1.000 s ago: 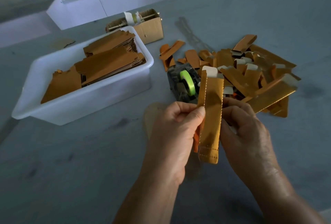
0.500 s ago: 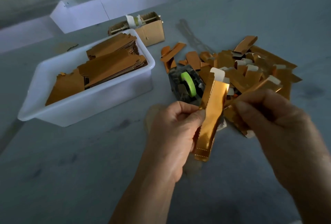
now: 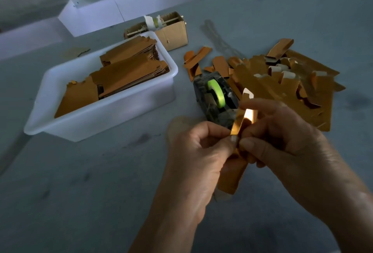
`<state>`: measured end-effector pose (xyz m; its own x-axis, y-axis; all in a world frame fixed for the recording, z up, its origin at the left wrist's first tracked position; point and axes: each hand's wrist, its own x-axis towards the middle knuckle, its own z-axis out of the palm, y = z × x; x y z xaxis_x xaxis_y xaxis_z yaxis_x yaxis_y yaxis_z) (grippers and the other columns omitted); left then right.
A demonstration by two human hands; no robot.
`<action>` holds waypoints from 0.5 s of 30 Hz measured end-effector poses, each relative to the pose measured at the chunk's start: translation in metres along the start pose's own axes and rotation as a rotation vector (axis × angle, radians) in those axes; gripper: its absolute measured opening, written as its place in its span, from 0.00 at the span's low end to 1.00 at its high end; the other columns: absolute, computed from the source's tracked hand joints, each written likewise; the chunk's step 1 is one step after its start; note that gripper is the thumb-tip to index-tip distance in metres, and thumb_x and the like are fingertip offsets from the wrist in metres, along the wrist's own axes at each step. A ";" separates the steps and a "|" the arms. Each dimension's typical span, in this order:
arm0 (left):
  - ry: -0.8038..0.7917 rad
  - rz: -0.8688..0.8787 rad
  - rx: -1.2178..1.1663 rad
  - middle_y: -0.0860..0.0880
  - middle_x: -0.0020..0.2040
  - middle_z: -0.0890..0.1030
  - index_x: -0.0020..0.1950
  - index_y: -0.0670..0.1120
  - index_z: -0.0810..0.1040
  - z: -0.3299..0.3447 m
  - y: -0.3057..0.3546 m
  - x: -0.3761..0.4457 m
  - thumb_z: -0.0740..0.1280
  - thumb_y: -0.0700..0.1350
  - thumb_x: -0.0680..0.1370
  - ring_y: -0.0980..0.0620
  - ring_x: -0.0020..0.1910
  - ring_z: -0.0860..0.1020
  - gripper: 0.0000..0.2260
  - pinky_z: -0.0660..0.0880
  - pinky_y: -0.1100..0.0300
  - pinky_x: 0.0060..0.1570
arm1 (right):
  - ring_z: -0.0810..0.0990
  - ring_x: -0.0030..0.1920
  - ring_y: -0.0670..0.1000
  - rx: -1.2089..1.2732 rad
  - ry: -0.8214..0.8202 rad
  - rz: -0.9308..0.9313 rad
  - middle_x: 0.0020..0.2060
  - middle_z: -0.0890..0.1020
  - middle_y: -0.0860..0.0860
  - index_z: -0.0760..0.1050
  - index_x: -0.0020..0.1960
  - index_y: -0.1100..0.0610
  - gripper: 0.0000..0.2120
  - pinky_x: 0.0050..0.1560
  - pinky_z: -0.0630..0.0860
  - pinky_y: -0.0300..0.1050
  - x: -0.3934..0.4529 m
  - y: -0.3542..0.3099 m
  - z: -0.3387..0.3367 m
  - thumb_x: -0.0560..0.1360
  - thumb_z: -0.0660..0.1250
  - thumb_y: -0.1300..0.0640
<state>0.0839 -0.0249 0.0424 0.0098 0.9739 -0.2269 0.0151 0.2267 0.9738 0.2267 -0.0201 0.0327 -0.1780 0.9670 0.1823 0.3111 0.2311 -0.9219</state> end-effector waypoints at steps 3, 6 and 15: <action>-0.027 -0.028 -0.049 0.45 0.38 0.85 0.41 0.44 0.82 -0.001 -0.001 -0.001 0.70 0.37 0.75 0.49 0.39 0.85 0.04 0.82 0.59 0.41 | 0.81 0.36 0.45 0.006 0.058 0.044 0.37 0.82 0.44 0.68 0.52 0.40 0.20 0.34 0.76 0.42 -0.001 -0.001 0.002 0.60 0.64 0.40; -0.072 -0.066 -0.074 0.46 0.40 0.86 0.41 0.44 0.83 -0.004 -0.002 -0.001 0.70 0.39 0.73 0.49 0.41 0.85 0.03 0.82 0.53 0.47 | 0.81 0.37 0.44 -0.029 0.068 0.078 0.37 0.83 0.43 0.68 0.48 0.42 0.16 0.34 0.77 0.43 -0.001 -0.001 0.003 0.63 0.69 0.46; 0.036 0.004 -0.065 0.44 0.38 0.85 0.41 0.44 0.83 -0.002 -0.013 -0.003 0.68 0.40 0.77 0.47 0.39 0.85 0.06 0.82 0.55 0.42 | 0.79 0.38 0.38 -0.177 0.125 0.078 0.38 0.81 0.38 0.69 0.45 0.45 0.13 0.38 0.74 0.28 -0.002 -0.004 0.011 0.66 0.72 0.53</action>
<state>0.0817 -0.0307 0.0306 -0.0259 0.9743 -0.2236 -0.0496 0.2222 0.9737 0.2155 -0.0246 0.0323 -0.0329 0.9859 0.1639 0.4805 0.1594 -0.8624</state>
